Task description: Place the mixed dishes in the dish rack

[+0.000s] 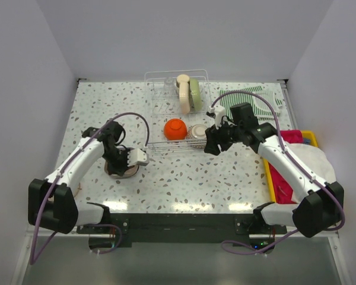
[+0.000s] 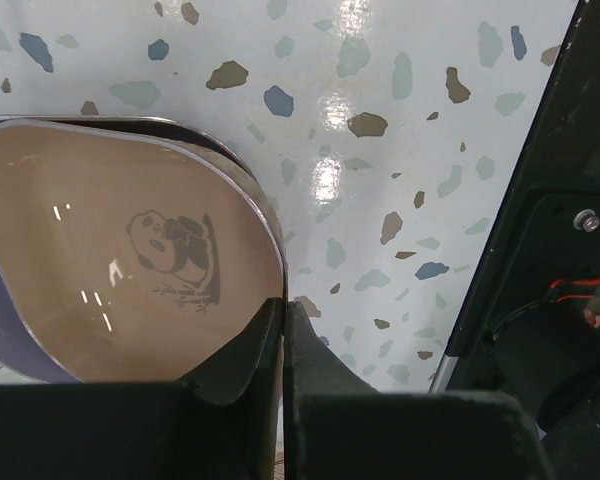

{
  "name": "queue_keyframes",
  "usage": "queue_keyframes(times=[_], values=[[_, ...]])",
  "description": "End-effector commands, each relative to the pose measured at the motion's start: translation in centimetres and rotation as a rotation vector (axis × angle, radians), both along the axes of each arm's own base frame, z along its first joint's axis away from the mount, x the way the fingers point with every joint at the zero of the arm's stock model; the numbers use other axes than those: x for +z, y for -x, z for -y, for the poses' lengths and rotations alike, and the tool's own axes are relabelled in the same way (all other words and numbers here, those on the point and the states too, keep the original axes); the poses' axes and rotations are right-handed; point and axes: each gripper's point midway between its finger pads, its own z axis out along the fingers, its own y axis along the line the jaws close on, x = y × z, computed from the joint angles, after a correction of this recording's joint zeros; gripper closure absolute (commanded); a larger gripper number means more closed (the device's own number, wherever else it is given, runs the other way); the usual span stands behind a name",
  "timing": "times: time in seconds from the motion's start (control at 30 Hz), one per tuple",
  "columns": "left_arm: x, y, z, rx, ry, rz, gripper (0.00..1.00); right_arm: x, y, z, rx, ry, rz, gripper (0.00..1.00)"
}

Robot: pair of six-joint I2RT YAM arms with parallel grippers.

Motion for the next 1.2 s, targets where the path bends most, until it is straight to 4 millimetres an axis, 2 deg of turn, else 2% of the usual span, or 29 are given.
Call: queue_keyframes(times=[0.0, 0.2, 0.4, 0.47, 0.57, 0.6, 0.7, 0.8, 0.87, 1.0, 1.1, 1.17], values=[[3.0, 0.3, 1.1, 0.061, 0.066, 0.022, 1.0, 0.5, -0.4, -0.3, -0.002, -0.027, 0.027, 0.41], [4.5, 0.1, 1.6, 0.126, 0.085, 0.019, 1.0, 0.2, -0.3, -0.3, -0.001, -0.027, 0.016, 0.41], [8.7, -0.1, 3.2, 0.162, 0.187, 0.085, 1.0, 0.3, -0.4, -0.2, 0.001, -0.02, 0.021, 0.41], [9.7, 0.1, 4.0, 0.151, 0.208, 0.105, 1.0, 0.2, -0.3, -0.1, 0.001, -0.016, 0.022, 0.41], [10.3, 1.8, 6.5, 0.065, 0.224, 0.09, 1.0, -0.3, -0.2, 0.0, 0.003, -0.006, 0.015, 0.41], [10.3, 2.8, 7.8, 0.02, 0.228, 0.065, 1.0, -0.4, -0.1, 0.1, 0.003, -0.001, 0.011, 0.41], [10.2, 4.3, 10.0, -0.051, 0.246, 0.02, 1.0, -0.4, 0.1, 0.4, 0.009, 0.013, 0.011, 0.41], [9.7, 4.9, 11.4, -0.119, 0.243, 0.005, 1.0, -0.3, 0.4, 0.9, 0.013, 0.038, 0.02, 0.41], [9.2, 4.9, 12.2, -0.138, 0.246, 0.011, 1.0, -0.2, 0.5, 1.4, 0.007, 0.055, 0.038, 0.41], [6.4, 4.6, 15.2, -0.141, 0.3, 0.002, 1.0, -0.5, 0.8, 2.6, -0.019, 0.074, 0.038, 0.41], [5.5, 4.3, 16.7, -0.159, 0.324, 0.044, 1.0, -0.5, 0.9, 3.8, -0.061, 0.072, 0.028, 0.41], [4.7, 4.5, 17.0, -0.174, 0.318, 0.063, 1.0, -0.6, 0.7, 4.8, -0.104, 0.068, 0.014, 0.41]])
